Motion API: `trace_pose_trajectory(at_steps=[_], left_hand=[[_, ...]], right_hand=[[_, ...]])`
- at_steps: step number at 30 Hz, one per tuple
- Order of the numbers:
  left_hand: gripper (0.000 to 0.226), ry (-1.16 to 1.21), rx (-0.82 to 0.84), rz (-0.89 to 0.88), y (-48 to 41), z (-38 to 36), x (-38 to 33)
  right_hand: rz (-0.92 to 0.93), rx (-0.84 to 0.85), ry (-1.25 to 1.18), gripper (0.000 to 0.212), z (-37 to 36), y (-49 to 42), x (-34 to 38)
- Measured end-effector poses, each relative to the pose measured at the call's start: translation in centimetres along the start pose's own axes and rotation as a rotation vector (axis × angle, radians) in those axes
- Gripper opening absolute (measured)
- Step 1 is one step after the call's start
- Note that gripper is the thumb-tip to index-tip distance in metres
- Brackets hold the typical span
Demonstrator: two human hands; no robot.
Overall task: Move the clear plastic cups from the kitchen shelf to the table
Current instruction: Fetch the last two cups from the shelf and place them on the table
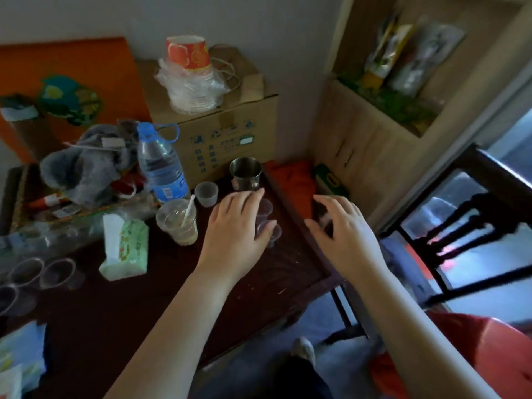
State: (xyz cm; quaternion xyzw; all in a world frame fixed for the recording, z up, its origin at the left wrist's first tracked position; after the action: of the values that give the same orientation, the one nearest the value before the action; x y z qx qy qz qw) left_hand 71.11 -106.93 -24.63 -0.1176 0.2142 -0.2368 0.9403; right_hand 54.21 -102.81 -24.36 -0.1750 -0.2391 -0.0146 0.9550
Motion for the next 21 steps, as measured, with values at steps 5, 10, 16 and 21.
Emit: trace_pose_trajectory(at_steps=[5,10,16,21], left_hand=[[0.059,0.043,-0.019,-0.212,-1.7,5.0,-9.4],[0.062,0.083,0.0,-0.473,-1.0,8.3,-20.9],[0.063,0.134,0.068,-0.768,3.5,9.6,-35.0],[0.063,0.185,0.162,-0.937,10.5,8.5,-46.5]], right_hand=[[-0.089,-0.179,0.094,0.052,11.1,3.3,1.1],[-0.167,-0.341,0.186,0.055,22.2,8.9,0.7],[-0.306,-0.521,0.296,0.053,33.5,19.9,-1.5],[-0.476,-0.605,0.347,0.057,40.5,32.0,-3.5]])
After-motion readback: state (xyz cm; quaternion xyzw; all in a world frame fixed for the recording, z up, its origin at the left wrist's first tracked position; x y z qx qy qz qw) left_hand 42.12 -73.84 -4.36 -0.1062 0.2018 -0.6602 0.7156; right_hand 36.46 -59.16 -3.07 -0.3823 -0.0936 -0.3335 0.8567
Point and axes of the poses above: each hand's wrist, its own y-axis away from the middle knuckle, its own z-axis out of the back of the hand, x = y × z, the point moved 10 cm from there along -y, towards the middle knuckle, and after that the axes turned 4 degrees about -y, right-handed, at the moved point
